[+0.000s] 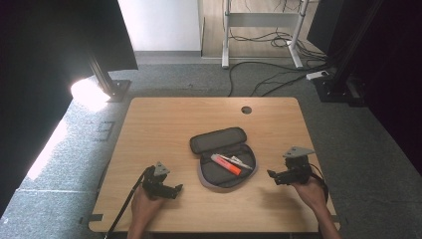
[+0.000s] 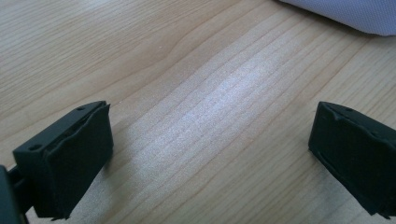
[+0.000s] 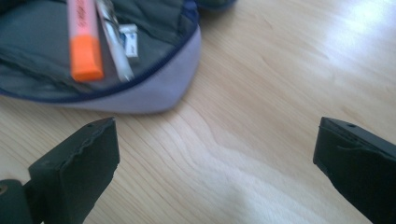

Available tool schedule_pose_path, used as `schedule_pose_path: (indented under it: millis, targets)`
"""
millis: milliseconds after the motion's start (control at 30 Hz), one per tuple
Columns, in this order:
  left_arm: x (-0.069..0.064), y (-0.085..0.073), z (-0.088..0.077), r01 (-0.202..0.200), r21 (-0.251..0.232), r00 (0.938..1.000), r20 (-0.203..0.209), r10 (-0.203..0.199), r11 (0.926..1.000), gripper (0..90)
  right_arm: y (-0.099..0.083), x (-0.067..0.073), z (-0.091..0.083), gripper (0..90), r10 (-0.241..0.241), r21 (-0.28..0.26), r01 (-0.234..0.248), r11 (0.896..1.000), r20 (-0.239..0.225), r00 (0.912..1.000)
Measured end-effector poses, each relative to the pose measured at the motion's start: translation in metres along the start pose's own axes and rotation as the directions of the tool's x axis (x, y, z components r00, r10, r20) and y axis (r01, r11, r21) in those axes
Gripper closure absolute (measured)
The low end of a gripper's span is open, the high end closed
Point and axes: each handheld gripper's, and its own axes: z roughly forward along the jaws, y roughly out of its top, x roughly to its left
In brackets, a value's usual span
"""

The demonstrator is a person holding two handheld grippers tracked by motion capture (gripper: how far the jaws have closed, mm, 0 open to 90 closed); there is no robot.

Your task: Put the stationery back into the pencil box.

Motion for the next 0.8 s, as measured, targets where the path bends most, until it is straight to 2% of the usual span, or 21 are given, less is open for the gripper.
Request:
schedule_pose_path:
  millis: [233, 633, 767, 800]
  targets:
    - [0.0, 0.0, 0.0, 0.0, 0.0, 1.0, 0.0, 0.0, 1.0, 0.0, -0.021, -0.007, 0.007, 0.0, 0.036, 0.025, -0.036, 0.999, 0.016, 0.9992]
    - [0.0, 0.0, 0.0, 0.0, 0.0, 1.0, 0.0, 0.0, 1.0, 0.0, -0.049, -0.008, 0.023, 0.0, 0.092, 0.048, -0.093, 0.994, 0.025, 0.9955]
    - [0.0, 0.0, 0.0, 0.0, 0.0, 1.0, 0.0, 0.0, 1.0, 0.0, -0.056, -0.007, 0.03, 0.0, 0.103, 0.05, -0.105, 0.993, 0.026, 0.9943]
    - [0.0, 0.0, 0.0, 0.0, 0.0, 1.0, 0.0, 0.0, 1.0, 0.0, -0.058, -0.006, 0.03, 0.0, 0.117, 0.035, -0.118, 0.992, 0.022, 0.9929]
